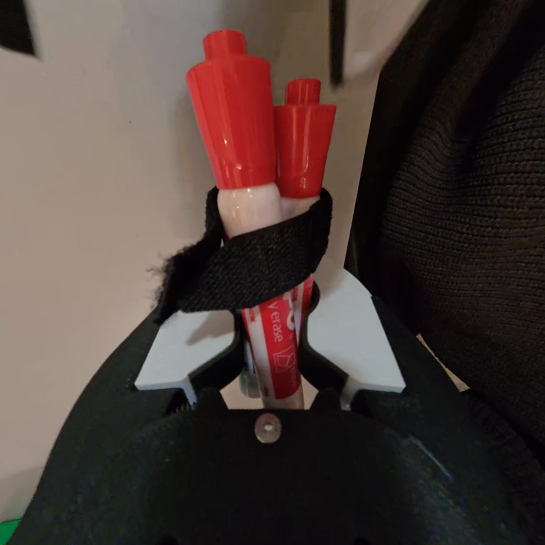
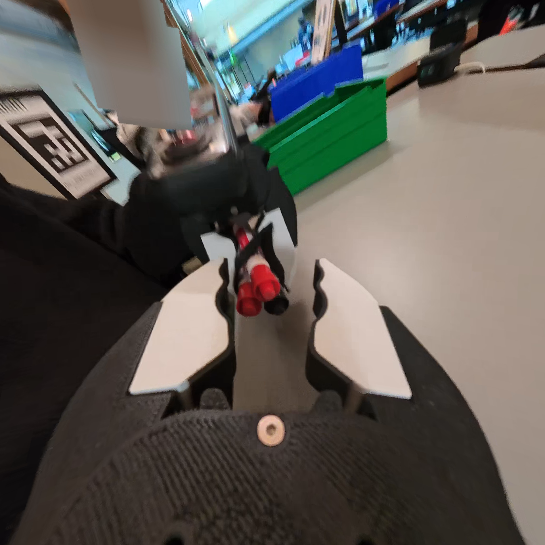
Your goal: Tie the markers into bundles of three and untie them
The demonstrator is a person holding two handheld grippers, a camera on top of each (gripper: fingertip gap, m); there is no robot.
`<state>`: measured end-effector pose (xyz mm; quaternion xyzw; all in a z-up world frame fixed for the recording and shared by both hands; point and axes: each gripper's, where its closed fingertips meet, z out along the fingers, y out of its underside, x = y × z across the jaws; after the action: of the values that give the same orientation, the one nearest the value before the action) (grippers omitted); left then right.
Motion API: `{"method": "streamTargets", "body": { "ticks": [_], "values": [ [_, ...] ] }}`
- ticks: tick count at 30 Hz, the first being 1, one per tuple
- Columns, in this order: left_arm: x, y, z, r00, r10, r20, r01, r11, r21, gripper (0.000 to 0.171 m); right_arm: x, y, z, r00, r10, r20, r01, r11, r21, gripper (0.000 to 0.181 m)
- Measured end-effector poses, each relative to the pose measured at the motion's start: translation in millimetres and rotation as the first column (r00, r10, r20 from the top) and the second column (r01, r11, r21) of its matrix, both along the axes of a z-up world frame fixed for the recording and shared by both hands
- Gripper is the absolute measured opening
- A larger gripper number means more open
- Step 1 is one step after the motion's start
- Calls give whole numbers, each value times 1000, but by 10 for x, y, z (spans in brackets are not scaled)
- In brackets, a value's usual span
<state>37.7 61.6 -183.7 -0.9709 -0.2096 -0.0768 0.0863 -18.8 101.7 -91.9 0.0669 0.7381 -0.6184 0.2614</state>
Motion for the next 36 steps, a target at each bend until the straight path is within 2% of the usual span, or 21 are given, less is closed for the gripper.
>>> {"method": "streamTargets", "body": {
  "ticks": [3, 10, 16, 28, 33, 34, 36],
  "values": [
    [33, 16, -37, 1000, -6, 12, 6, 1000, -5, 44, 28, -18, 97, 997, 26, 70, -24, 999, -28, 53],
    [118, 107, -94, 999, -37, 30, 38, 999, -14, 43, 243, -84, -117, 989, 130, 73, -138, 983, 118, 55],
    [161, 176, -119, 998, -61, 34, 62, 998, -24, 44, 303, -86, -160, 984, 160, 73, -169, 974, 153, 51],
    [191, 228, -148, 996, -76, 42, 78, 996, -32, 43, 435, -101, -277, 975, 215, 55, -222, 952, 209, 36],
    [195, 232, -147, 996, -77, 42, 78, 996, -34, 51, 469, -102, -271, 972, 231, 51, -237, 950, 205, 16],
    [196, 232, -148, 996, -77, 43, 78, 996, -34, 45, 476, -99, -266, 970, 235, 52, -241, 949, 202, 14],
    [199, 233, -148, 996, -77, 44, 79, 996, -34, 45, 478, -98, -265, 970, 236, 49, -242, 949, 203, 13]
  ]
}}
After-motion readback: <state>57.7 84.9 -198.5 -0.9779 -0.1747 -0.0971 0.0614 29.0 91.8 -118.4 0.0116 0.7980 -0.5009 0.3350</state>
